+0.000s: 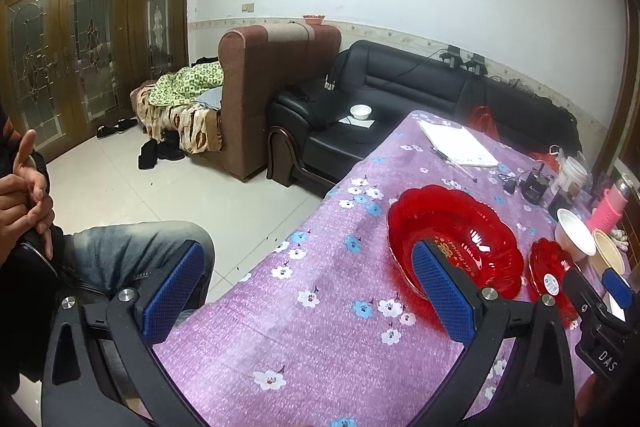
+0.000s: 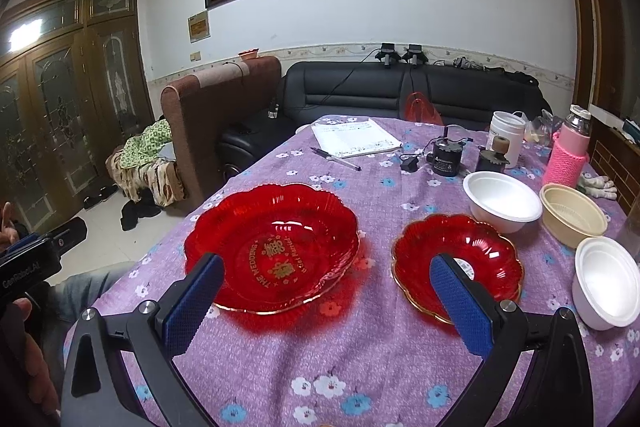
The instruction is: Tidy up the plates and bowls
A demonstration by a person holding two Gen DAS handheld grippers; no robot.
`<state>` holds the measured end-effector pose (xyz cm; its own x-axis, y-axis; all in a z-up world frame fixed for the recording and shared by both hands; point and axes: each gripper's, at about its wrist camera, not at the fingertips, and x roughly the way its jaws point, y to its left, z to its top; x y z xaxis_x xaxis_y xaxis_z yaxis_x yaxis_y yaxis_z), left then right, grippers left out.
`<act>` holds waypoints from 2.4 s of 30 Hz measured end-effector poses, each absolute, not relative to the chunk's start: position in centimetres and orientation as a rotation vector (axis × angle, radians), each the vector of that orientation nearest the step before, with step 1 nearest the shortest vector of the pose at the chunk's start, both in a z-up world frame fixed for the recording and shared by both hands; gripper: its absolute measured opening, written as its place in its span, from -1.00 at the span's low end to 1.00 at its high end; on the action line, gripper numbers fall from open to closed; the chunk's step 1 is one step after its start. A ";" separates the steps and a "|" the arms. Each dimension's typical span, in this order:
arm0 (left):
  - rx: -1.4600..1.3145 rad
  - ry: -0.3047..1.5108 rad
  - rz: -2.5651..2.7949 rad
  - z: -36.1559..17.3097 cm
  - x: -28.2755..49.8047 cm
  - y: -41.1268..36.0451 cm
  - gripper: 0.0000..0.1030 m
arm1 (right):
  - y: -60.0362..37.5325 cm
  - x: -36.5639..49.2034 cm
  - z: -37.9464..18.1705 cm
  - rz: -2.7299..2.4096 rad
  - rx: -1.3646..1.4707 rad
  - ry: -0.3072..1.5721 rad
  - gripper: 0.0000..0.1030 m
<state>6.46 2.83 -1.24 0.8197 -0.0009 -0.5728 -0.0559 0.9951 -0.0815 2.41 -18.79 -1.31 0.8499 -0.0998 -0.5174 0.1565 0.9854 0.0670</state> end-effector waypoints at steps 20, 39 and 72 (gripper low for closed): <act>-0.049 0.697 0.029 -2.5 10.8 -0.3 1.00 | -21.7 6.6 -1.8 -0.165 0.182 0.540 0.99; -0.030 0.742 0.056 -3.4 14.5 -2.5 1.00 | -24.2 11.3 -2.4 -0.138 0.255 0.607 0.99; -0.120 0.926 0.051 -6.8 18.4 -1.8 1.00 | -26.3 16.8 -6.0 -0.170 0.281 0.772 0.99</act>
